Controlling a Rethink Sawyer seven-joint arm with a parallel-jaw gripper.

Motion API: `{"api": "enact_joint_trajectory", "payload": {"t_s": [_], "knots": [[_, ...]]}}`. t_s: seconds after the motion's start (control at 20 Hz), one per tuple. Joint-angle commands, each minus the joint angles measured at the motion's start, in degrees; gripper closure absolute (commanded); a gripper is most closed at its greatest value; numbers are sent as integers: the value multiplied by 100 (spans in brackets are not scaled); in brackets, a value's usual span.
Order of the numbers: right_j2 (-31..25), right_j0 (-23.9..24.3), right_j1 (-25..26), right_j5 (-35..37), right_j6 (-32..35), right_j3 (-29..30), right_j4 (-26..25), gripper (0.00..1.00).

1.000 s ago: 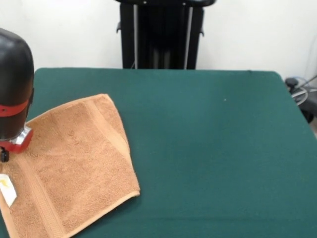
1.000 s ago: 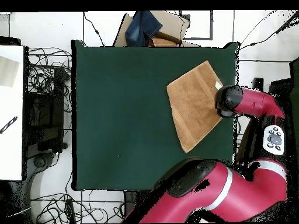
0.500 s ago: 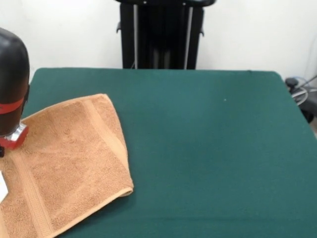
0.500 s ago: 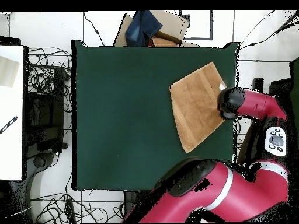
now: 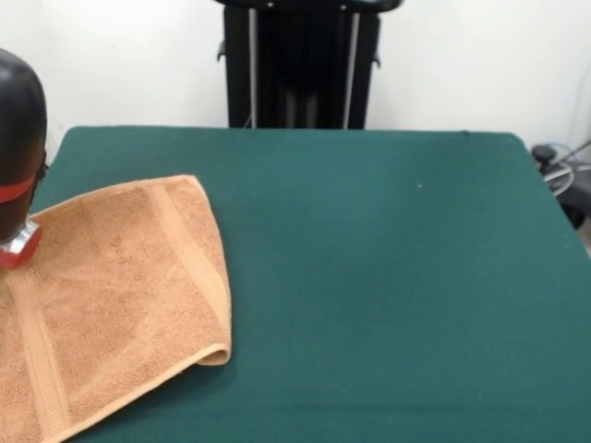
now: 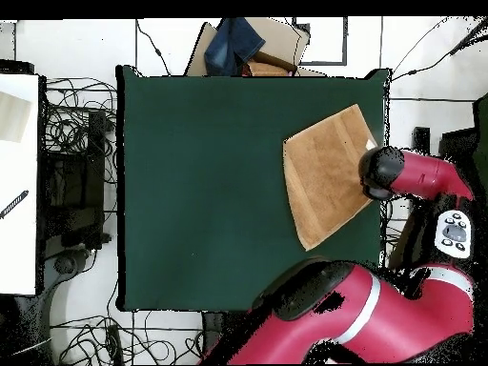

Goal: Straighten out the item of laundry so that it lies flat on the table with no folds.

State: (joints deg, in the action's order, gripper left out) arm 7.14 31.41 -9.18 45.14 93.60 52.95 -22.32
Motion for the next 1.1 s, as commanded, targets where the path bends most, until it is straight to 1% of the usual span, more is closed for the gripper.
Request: {"api": "enact_joint_trajectory", "payload": {"t_s": [0.05, 0.35, 0.65, 0.95, 1.1], "knots": [[273, -169, -158, -478, 1696, 1301, 77, 100], [517, -341, -480, -737, 1897, 1883, 124, 100], [714, -516, -698, -899, 1926, 2293, 243, 100], [864, -625, -789, -993, 1894, 2481, 354, 100], [910, -661, -773, -1005, 1856, 2474, 415, 100]]}}
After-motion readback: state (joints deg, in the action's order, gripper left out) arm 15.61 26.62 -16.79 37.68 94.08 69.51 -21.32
